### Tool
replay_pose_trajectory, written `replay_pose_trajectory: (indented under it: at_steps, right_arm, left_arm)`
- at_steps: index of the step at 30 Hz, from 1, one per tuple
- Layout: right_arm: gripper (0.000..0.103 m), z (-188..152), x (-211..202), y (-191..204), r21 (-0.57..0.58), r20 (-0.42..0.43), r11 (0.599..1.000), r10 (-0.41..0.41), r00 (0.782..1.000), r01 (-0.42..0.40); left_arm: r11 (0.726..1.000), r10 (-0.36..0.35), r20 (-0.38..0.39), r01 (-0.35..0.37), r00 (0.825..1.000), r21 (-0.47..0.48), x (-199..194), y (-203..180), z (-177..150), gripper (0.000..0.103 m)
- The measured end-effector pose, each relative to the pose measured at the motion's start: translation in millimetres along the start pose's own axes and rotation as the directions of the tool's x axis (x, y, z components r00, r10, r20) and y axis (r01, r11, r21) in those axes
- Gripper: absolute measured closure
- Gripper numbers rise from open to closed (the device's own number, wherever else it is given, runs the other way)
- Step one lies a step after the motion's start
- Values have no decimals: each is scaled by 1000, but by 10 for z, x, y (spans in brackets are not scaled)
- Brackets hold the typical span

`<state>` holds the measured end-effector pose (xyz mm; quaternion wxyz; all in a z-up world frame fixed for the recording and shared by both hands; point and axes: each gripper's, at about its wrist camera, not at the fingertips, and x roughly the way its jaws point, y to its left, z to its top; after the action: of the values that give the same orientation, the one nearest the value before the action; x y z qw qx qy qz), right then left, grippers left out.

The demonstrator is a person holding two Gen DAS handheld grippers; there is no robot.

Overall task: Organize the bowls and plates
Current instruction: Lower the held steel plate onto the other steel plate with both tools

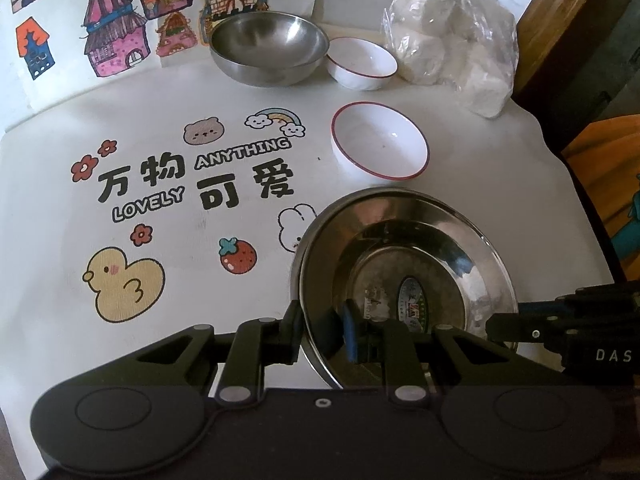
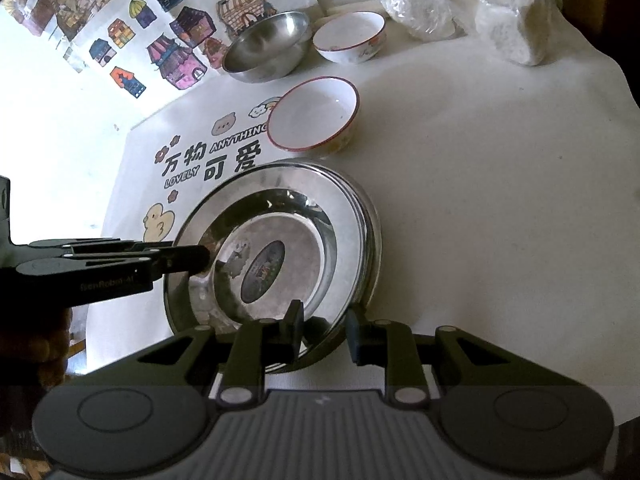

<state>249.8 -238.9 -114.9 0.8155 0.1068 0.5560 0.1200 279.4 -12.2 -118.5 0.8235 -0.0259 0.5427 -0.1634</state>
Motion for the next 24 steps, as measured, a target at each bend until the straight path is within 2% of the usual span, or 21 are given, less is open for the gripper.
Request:
replay_pose_trajectory:
  at_steps: [24]
  right_arm:
    - [76, 60, 81, 70, 17, -20, 1000, -23, 1000, 23]
  left_arm:
    - [999, -3, -39, 5, 999, 34, 91, 61, 75, 79]
